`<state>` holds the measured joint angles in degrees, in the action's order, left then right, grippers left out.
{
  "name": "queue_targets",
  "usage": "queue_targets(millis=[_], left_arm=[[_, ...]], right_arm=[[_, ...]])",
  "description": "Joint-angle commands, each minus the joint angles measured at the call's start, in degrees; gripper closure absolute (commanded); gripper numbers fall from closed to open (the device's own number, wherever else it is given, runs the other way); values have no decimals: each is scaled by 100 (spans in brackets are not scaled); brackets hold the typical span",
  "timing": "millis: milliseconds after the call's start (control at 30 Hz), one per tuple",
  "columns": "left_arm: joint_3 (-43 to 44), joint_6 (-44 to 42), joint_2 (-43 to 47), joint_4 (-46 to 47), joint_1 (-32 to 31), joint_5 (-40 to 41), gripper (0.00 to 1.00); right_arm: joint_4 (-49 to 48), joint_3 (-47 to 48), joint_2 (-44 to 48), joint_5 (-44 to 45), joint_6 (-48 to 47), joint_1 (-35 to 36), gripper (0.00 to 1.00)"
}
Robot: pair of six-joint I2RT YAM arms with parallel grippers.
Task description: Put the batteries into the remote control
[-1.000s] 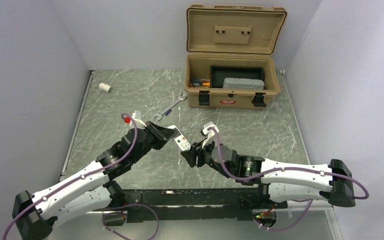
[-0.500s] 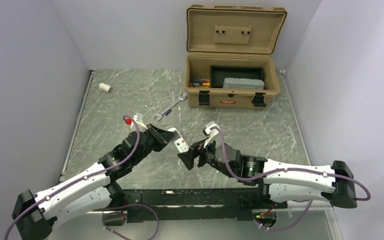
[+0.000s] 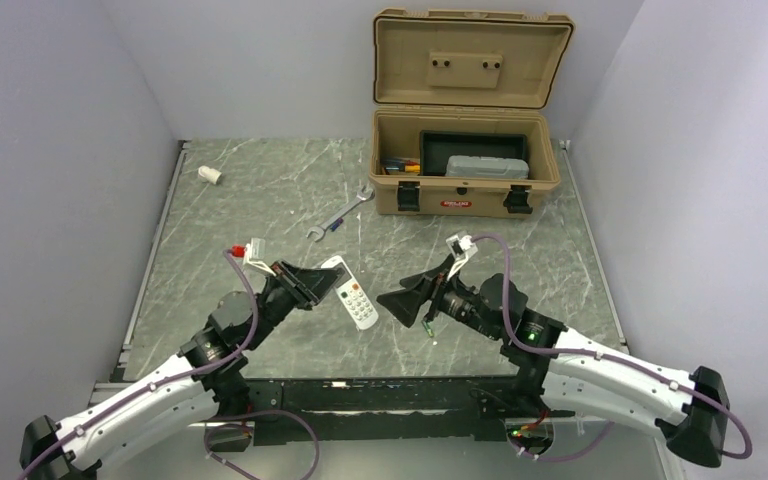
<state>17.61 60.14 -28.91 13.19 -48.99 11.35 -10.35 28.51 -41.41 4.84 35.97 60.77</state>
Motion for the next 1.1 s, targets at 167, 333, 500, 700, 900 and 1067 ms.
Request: queue_targets(millis=[167, 333, 500, 700, 900, 1067], left_arm=[[-127, -503, -688, 2039, 8, -1080, 100], [39, -714, -631, 1938, 8, -1042, 100], [265, -868, -609, 1823, 4, -1127, 100], [72, -612, -996, 2732, 4, -1585, 100], [78, -542, -1336, 3200, 7, -1902, 100], [122, -670, -1113, 2858, 10, -1750, 100]], right_arm=[[-1525, -331, -617, -2691, 778, -572, 13], [-1941, -469, -890, -2920, 956, -570, 21], [-2202, -636, -1069, -2984, 1042, -579, 24], [-2614, -738, -1231, -3024, 1121, -582, 32], [-3096, -865, -1280, -3136, 1226, -578, 45], [-3128, -967, -1141, -3131, 1228, -578, 59]])
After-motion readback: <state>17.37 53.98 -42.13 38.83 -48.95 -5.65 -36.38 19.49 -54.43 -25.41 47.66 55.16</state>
